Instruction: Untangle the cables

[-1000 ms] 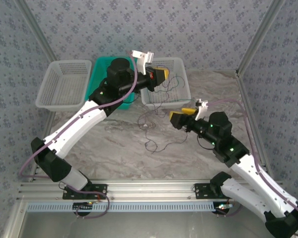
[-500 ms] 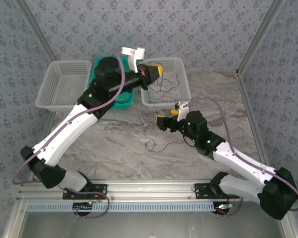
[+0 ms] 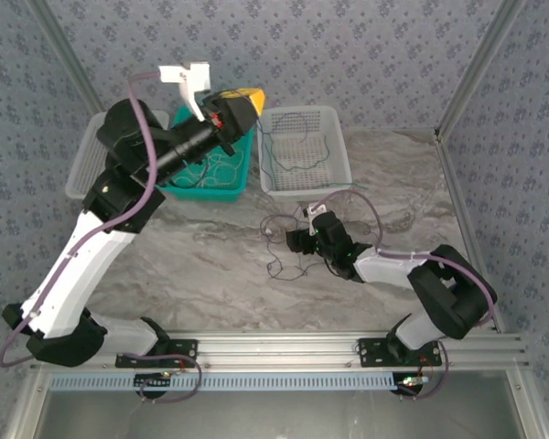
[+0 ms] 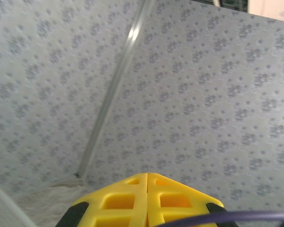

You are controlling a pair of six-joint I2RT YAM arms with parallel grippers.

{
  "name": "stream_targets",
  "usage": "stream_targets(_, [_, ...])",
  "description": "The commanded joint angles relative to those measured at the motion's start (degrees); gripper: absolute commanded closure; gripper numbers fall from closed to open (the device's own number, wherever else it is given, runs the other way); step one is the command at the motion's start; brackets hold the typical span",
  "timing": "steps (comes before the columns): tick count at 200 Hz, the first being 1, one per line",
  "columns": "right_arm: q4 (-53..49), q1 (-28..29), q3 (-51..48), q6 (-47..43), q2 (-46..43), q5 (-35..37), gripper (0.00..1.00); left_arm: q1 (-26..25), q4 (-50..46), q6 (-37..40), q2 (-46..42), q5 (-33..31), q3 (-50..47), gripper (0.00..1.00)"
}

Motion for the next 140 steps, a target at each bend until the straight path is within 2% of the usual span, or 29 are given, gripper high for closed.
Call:
stream_targets(1, [1.07, -0.33, -2.24, 4.56, -0.21, 5.04, 0.27, 1.87, -6.00, 5.00, -3.01, -8.10, 4.76, 1.00])
stream_targets(38, [-6.59, 0.32, -3.50, 5.54, -9.01, 3.76, 0.21, 9.68, -13.37, 9.83, -0.29, -10.47, 13.63, 1.00])
stream_targets(80, [-15.49, 1.29, -4.01, 5.72, -25.58, 1.76, 0.16, 22.88, -20.89, 12.84, 7.90, -9.36, 25.24, 1.00])
stream_targets(140, [-28.48, 1.34, -3.91, 6.06, -40.87, 4.15, 0.15, 35.79, -23.77, 21.78, 19.84, -17.31, 35.82, 1.00])
